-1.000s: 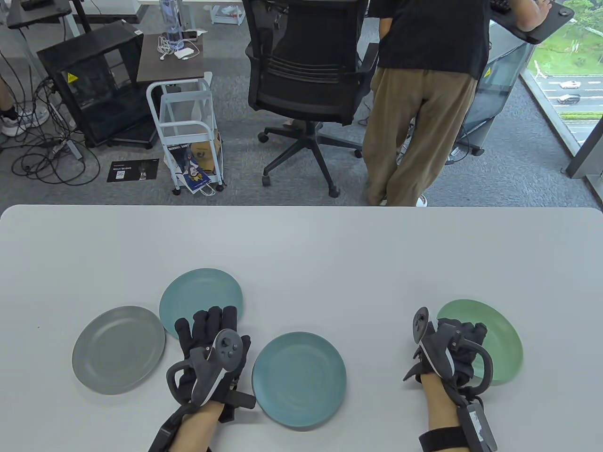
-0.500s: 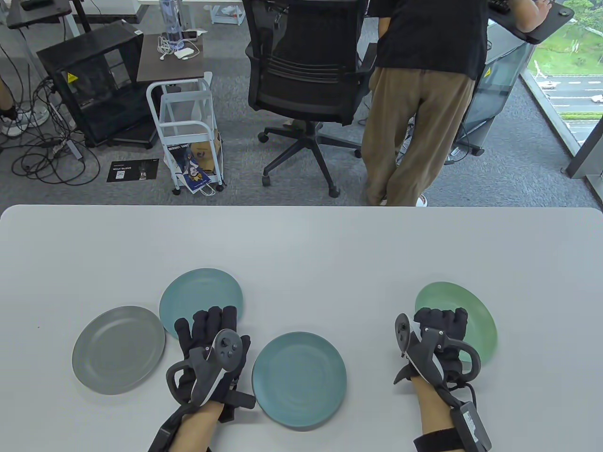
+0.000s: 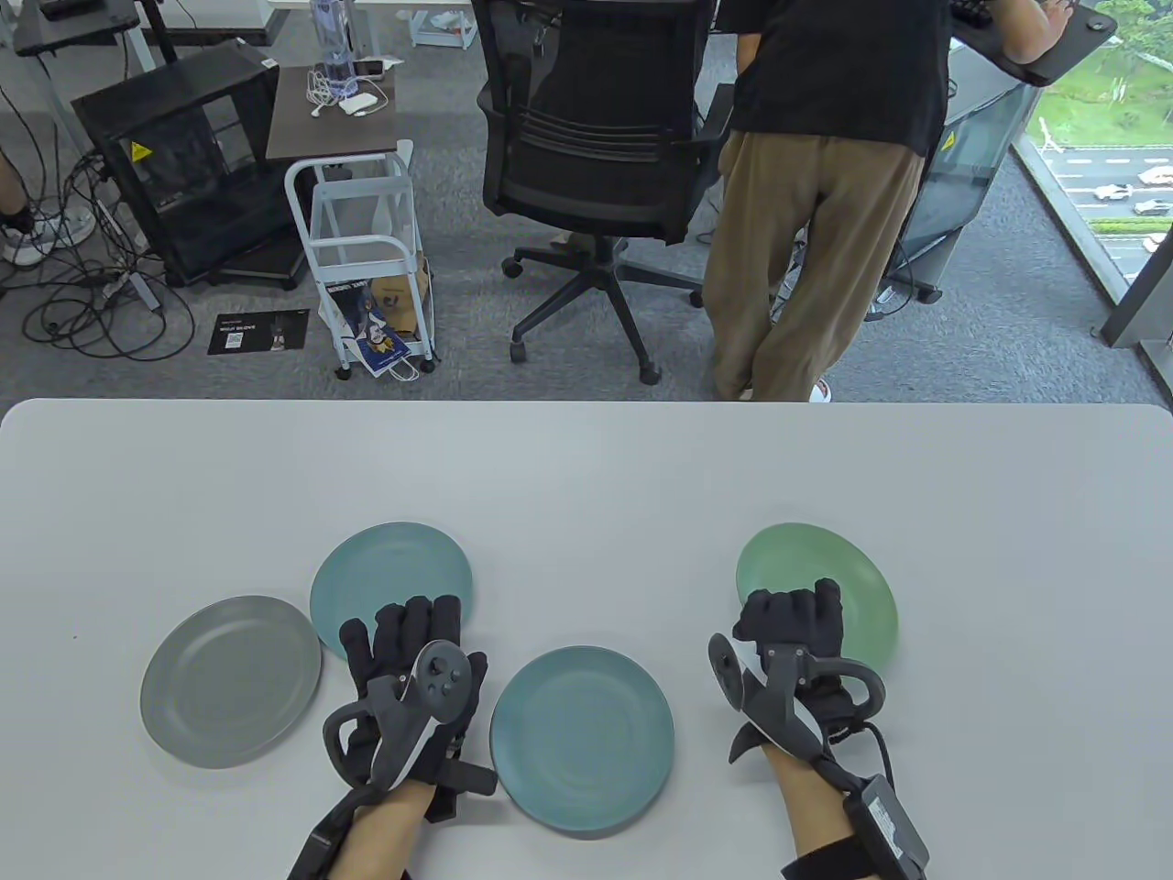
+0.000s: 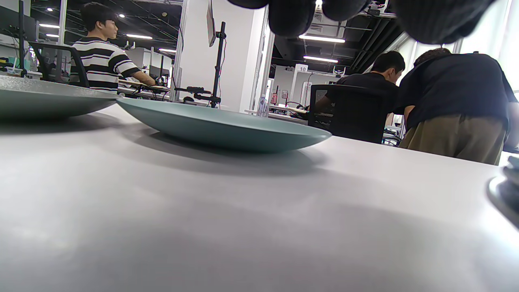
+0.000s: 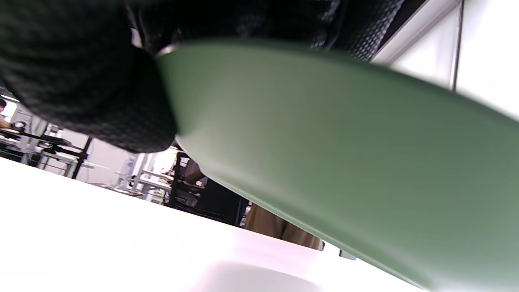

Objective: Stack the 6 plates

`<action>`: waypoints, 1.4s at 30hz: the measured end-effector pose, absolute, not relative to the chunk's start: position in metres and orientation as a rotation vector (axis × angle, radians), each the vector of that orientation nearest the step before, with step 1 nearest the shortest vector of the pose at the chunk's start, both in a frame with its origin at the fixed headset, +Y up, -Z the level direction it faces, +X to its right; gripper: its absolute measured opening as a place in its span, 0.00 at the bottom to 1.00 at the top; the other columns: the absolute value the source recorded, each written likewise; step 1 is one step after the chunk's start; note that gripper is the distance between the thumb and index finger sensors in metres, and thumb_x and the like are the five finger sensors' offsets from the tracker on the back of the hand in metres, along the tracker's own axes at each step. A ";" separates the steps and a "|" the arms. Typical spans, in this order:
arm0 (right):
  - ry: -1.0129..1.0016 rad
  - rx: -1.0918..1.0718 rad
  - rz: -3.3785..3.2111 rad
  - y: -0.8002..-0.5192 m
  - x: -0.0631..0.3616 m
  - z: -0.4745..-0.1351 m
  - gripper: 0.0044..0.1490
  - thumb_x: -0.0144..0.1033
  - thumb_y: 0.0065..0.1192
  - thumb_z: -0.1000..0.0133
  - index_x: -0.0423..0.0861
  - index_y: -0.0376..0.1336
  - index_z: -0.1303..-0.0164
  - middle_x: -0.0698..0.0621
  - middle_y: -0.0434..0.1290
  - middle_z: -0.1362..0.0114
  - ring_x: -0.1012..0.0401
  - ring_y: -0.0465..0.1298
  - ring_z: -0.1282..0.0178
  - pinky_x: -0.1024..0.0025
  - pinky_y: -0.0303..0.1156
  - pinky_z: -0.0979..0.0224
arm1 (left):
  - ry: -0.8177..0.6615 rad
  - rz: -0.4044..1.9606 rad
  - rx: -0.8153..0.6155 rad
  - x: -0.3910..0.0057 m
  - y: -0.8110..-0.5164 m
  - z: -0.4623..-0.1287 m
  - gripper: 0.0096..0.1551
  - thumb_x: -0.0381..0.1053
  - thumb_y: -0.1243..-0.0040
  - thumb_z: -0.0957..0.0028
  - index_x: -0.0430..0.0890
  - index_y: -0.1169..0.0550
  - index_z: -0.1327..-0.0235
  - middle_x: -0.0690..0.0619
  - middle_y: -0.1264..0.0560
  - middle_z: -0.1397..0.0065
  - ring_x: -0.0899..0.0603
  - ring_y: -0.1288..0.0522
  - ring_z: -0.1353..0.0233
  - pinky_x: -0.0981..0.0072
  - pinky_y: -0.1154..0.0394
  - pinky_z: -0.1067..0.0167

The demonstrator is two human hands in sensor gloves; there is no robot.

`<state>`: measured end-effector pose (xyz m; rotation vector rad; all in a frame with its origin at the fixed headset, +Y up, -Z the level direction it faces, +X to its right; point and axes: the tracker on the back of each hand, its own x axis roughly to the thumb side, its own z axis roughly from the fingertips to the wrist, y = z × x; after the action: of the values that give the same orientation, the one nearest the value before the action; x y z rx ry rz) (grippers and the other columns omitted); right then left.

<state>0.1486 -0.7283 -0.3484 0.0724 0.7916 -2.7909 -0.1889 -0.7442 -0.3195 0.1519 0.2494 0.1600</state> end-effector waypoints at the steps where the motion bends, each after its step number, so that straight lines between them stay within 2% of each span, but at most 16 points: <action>1: 0.795 0.064 -2.795 -0.728 0.147 -0.348 0.26 0.54 0.81 0.54 0.51 0.75 0.53 0.62 0.79 0.61 0.66 0.79 0.43 0.52 0.62 0.20 | 0.249 0.160 0.152 -0.189 -0.744 -0.320 0.44 0.70 0.45 0.60 0.69 0.43 0.27 0.66 0.43 0.17 0.51 0.51 0.14 0.47 0.69 0.17; 16: 0.895 -0.176 -2.787 -0.716 0.108 -0.339 0.26 0.54 0.80 0.54 0.52 0.75 0.52 0.62 0.79 0.60 0.66 0.79 0.43 0.52 0.62 0.19 | 0.248 0.185 0.158 -0.190 -0.744 -0.320 0.43 0.70 0.45 0.60 0.69 0.42 0.27 0.66 0.42 0.17 0.51 0.51 0.14 0.47 0.69 0.17; 28: 0.984 -0.373 -2.761 -0.702 0.072 -0.329 0.25 0.54 0.80 0.53 0.52 0.74 0.52 0.62 0.79 0.60 0.66 0.79 0.42 0.52 0.61 0.19 | 0.244 0.250 0.176 -0.195 -0.741 -0.320 0.42 0.70 0.45 0.60 0.68 0.40 0.28 0.66 0.37 0.19 0.51 0.50 0.14 0.47 0.69 0.17; 35: 1.056 -0.511 -2.731 -0.693 0.048 -0.317 0.25 0.54 0.79 0.53 0.52 0.74 0.52 0.62 0.79 0.59 0.66 0.79 0.42 0.51 0.61 0.19 | 0.245 0.340 0.209 -0.201 -0.735 -0.319 0.39 0.69 0.45 0.60 0.68 0.36 0.30 0.65 0.28 0.26 0.51 0.46 0.15 0.48 0.67 0.17; 42: 1.089 -0.629 -2.703 -0.690 0.031 -0.305 0.25 0.54 0.79 0.53 0.52 0.74 0.51 0.62 0.79 0.59 0.66 0.78 0.42 0.51 0.61 0.19 | 0.225 0.468 0.231 -0.207 -0.727 -0.317 0.37 0.69 0.45 0.60 0.64 0.30 0.33 0.63 0.19 0.36 0.52 0.37 0.19 0.48 0.60 0.16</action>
<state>0.0308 -0.6902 -0.3051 -0.6292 1.0887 -2.7029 -0.2069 -0.7268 -0.3169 0.2314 0.2245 0.4676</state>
